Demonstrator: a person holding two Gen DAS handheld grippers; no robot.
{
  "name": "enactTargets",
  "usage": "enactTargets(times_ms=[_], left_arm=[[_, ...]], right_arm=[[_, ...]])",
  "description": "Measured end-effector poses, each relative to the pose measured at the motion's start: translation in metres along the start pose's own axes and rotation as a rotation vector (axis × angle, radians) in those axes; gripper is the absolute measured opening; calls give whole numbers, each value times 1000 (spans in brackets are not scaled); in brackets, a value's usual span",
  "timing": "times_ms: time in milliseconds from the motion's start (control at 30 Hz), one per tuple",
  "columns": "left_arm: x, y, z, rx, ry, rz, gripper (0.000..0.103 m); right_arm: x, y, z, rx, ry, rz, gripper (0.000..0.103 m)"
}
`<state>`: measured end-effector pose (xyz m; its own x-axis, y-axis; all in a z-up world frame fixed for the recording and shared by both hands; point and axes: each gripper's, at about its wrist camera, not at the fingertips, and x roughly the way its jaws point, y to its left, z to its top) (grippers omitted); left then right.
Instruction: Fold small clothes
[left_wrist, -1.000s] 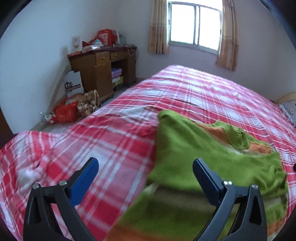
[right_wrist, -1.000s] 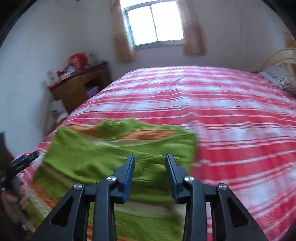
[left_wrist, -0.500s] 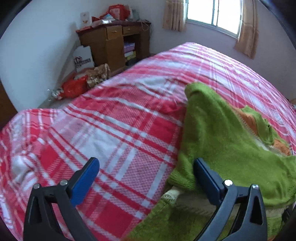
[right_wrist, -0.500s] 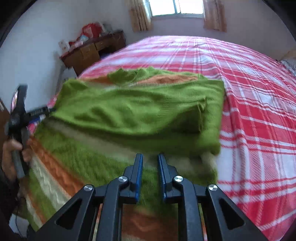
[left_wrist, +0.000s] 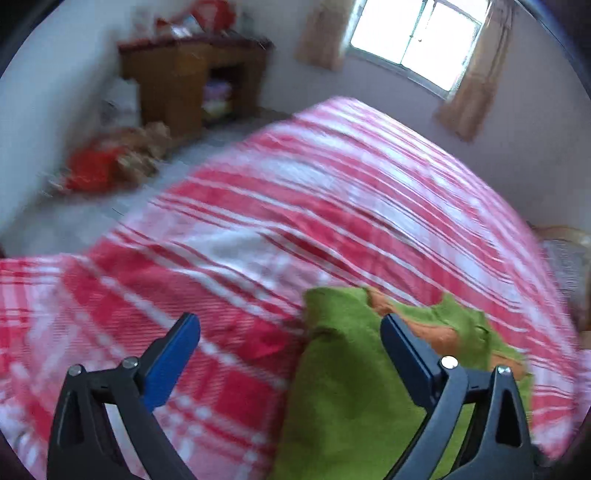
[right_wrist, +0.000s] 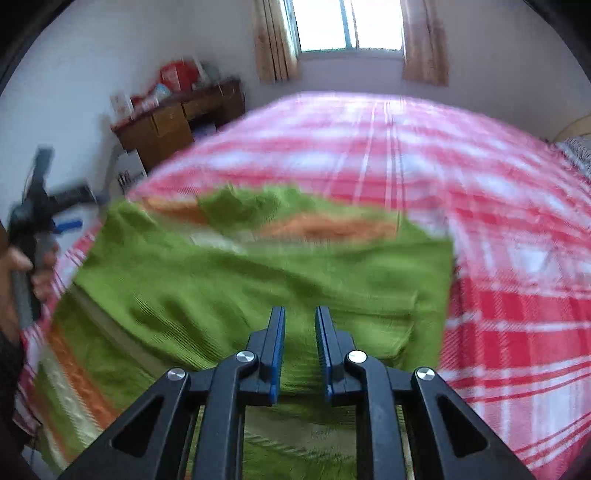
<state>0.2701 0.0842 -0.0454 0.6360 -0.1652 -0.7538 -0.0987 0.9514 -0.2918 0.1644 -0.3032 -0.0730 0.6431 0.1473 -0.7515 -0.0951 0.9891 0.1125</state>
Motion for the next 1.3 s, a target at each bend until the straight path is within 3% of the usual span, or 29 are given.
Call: enactTargets(times_ms=[100,167,233,300,367,567,633,667,767,867,933,1000,1067,1100,1200,1300], left_arm=[[31,4,4,-27,101,-137,100],[38,4,10,-31,76,-187,100],[42,4,18,-59,82,-292,90],[51,3,19,-103,142,-443,37],[60,-5,14,-84,190,-421,19],[34,-24,17,56,4,-343,11],[24,-36,22,143,-67,-262,11],[23,-44,22,207,-95,-182,7],[44,-57,14,315,-69,49,11],[55,-52,16,286,-24,109,21],[45,-46,25,247,-54,151,36],[22,-40,28,224,-117,242,66],[-2,-38,22,231,-167,236,68],[-12,-38,18,249,-177,210,68],[-37,-50,-18,327,-172,148,68],[-50,-59,-63,409,-151,123,68]], right_arm=[[2,-9,-5,44,-20,41,18],[3,-15,-6,69,-28,68,18],[2,-18,-7,87,-33,87,18],[1,-21,-9,100,-35,100,18],[0,-23,-9,111,-36,109,18],[0,-22,-9,125,-42,118,18],[0,-20,-9,122,-43,113,18],[0,-20,-9,120,-43,111,18],[0,-18,-9,112,-43,102,18],[0,-18,-9,108,-44,97,18],[-1,-18,-9,107,-45,95,18],[-3,-19,-10,114,-53,99,18],[-8,-21,-11,129,-79,80,18],[-18,-23,-13,146,-129,32,18],[-46,-26,-20,168,-259,-2,18],[-46,-12,-21,108,-222,-17,18]])
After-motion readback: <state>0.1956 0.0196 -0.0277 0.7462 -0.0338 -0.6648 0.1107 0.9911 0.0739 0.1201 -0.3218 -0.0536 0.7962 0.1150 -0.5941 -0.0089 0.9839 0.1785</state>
